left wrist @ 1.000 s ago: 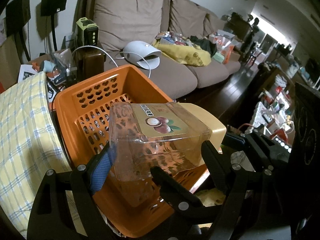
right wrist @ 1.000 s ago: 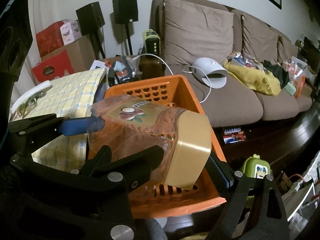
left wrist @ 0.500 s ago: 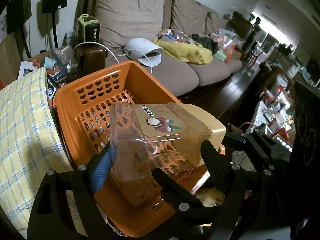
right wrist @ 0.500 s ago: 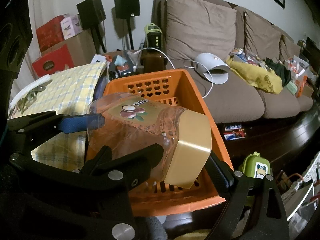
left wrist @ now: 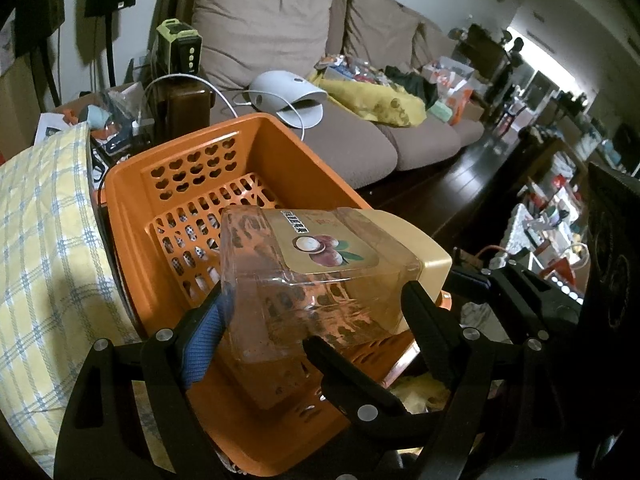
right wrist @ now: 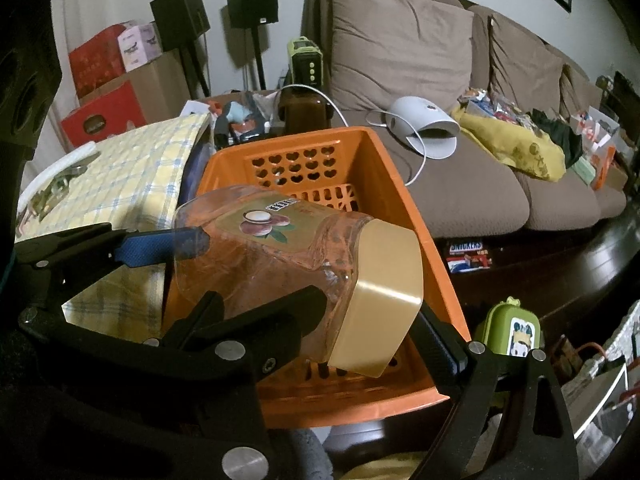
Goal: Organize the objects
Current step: 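Move the held container with both grippers deeper over the orange basket, then lower the held container with both grippers into the orange basket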
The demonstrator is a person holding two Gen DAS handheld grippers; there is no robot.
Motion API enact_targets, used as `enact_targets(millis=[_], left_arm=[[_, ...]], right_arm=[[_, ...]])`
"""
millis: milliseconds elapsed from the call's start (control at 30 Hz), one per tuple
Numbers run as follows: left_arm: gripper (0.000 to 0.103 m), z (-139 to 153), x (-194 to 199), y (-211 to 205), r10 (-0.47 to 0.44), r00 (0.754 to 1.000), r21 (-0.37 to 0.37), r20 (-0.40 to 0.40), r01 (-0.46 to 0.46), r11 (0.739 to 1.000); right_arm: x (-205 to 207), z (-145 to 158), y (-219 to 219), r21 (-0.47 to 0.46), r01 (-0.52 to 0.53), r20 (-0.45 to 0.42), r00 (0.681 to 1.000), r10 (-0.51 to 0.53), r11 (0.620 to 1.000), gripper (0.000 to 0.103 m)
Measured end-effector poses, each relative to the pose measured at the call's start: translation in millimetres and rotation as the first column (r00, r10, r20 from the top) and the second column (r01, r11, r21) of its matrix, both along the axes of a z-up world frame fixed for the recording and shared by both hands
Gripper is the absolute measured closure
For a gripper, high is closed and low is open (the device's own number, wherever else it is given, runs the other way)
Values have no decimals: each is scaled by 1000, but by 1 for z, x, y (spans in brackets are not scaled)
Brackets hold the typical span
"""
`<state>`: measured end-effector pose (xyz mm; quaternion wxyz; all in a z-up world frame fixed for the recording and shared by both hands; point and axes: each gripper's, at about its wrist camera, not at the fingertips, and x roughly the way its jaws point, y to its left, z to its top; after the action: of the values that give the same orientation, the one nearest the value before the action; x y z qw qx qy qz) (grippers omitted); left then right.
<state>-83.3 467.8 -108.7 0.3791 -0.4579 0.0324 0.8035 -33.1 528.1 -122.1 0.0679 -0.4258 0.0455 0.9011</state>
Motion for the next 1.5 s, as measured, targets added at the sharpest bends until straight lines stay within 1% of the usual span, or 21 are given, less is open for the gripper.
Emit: enact_targets(millis=[467,533,600,1167,1333,1500], left_arm=[[20,-4,-2,-3,9,1000,11,20,-10,1000],[23,-5,-2,-3,12,1000,10,17,-12,1000],[23,-6,-1,-3,14,1000,11,25,-15,1000],[23,-13,-2,-4,22,999,22,41,-23,999],[23,-18,-1,-3,28,997,31,66,-30,999],[23,-19,0,-3,28,997,31,66,-31,999]], right_arm=[[-1,-3,-1,4,-3,17,1000,3,1000,10],[-1,-4,-1,4,-2,22,1000,2,1000,10],[-2,-6,0,9,4,28,1000,-4,1000,11],[-4,-11,-1,17,1,45,999,-2,1000,11],[-4,-11,-1,24,8,45,999,-9,1000,11],[-5,-13,0,27,10,51,999,-12,1000,11]])
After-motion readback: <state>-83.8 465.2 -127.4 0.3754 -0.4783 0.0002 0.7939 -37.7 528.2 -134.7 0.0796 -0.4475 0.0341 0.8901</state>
